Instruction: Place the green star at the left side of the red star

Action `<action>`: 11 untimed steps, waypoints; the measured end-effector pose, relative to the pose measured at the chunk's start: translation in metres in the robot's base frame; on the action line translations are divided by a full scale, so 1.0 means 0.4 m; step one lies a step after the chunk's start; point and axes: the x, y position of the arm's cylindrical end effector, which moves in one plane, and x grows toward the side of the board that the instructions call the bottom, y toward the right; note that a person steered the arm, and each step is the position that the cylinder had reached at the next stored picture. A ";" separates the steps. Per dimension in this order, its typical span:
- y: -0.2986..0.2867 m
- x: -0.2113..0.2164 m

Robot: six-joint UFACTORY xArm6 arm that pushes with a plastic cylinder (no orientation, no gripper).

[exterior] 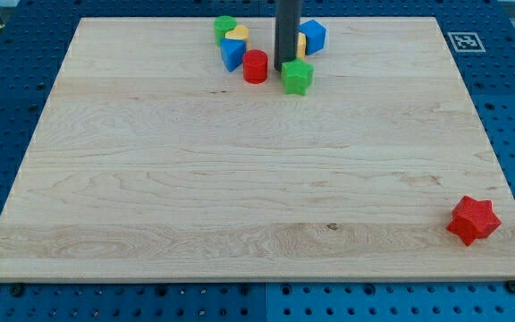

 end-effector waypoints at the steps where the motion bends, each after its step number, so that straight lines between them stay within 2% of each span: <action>1: 0.051 0.101; 3: 0.193 0.305; 5: 0.301 0.451; 6: 0.301 0.455; 8: 0.299 0.552; 9: 0.299 0.553; 10: 0.295 0.542; 11: 0.200 0.455</action>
